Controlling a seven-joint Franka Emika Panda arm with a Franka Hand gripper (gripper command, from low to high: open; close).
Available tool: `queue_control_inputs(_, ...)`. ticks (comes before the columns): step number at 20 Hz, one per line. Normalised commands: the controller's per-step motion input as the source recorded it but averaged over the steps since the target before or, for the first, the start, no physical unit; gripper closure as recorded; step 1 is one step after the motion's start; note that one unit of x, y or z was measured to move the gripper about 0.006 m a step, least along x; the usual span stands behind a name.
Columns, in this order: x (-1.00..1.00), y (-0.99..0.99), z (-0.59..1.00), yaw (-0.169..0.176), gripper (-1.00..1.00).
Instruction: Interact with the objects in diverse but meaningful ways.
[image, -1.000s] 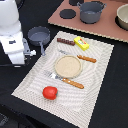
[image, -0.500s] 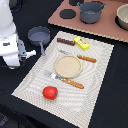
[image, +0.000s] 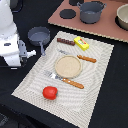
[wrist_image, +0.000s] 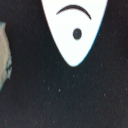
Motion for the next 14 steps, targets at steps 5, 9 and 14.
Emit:
queue_control_inputs(5,-0.11,0.4,-0.21,0.007,-1.0)
queue_control_inputs(9,-0.09,0.41,-0.21,0.0,-1.0)
queue_control_inputs(14,-0.03,0.48,-0.19,0.0,-1.0)
